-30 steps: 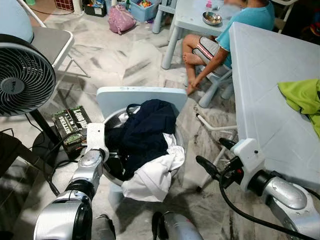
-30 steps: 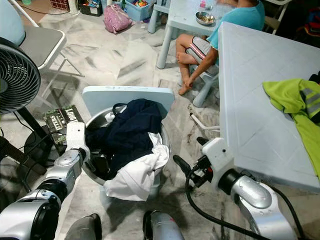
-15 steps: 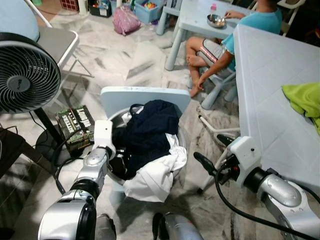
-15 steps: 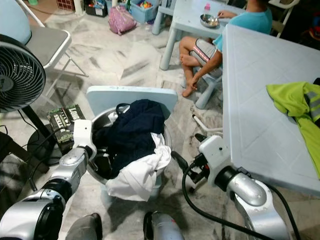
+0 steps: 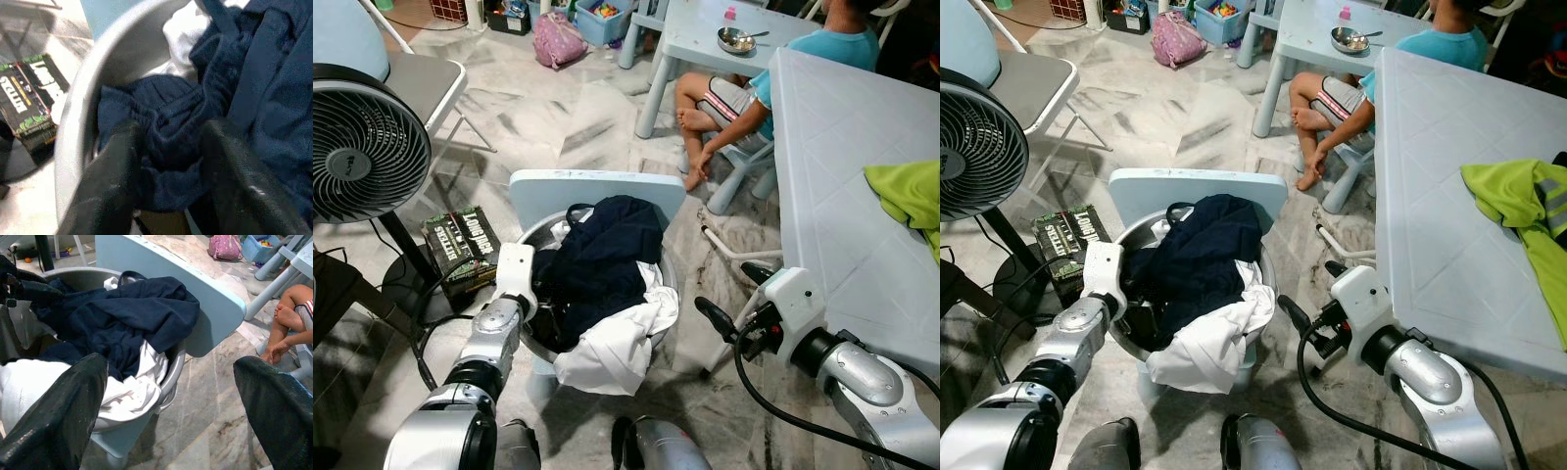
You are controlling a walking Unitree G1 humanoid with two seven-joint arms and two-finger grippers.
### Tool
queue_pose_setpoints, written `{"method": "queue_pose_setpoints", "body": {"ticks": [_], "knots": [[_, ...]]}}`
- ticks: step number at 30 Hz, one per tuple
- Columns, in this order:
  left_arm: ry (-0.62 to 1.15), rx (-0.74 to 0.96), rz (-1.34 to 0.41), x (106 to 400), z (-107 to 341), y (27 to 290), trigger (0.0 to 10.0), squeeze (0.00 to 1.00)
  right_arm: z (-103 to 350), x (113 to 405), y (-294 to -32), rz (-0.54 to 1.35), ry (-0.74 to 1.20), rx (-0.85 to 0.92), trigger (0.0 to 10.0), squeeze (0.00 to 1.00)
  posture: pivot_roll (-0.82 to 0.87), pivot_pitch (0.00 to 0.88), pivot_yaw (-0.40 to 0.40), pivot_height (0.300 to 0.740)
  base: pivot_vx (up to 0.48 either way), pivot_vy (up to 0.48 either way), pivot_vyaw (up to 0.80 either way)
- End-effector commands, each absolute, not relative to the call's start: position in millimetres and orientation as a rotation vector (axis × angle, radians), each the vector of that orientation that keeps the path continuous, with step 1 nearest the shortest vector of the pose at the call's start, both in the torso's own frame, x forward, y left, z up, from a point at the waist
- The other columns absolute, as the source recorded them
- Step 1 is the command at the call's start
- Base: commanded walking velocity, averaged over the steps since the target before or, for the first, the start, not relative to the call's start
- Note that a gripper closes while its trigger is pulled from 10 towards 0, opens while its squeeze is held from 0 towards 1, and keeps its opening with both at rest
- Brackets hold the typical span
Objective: Hang hanger
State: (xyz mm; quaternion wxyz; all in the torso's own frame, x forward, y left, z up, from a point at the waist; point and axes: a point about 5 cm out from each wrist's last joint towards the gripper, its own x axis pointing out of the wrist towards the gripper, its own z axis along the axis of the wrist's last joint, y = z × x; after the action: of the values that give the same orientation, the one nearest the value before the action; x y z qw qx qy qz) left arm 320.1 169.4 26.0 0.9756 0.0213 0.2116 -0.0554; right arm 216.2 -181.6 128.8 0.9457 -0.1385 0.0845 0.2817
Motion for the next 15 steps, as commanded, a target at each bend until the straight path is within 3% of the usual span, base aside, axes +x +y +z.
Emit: {"method": "queue_pose_setpoints", "body": {"ticks": [1, 15], "knots": [[0.457, 0.033, -0.114, 317.5, 21.3, 168.0, 10.0, 1.0, 128.9, 213.5, -187.4, 0.558, 0.187, -0.299, 10.0, 0.0, -0.24, 0.178, -0.156, 0.74, 0.0, 0.0, 0.0], [0.492, 0.091, -0.188, 323.2, 25.2, 166.4, 10.0, 1.0, 130.9, 210.1, -188.7, 0.559, 0.19, -0.318, 10.0, 0.0, -0.26, 0.18, -0.157, 0.74, 0.0, 0.0, 0.0]]}}
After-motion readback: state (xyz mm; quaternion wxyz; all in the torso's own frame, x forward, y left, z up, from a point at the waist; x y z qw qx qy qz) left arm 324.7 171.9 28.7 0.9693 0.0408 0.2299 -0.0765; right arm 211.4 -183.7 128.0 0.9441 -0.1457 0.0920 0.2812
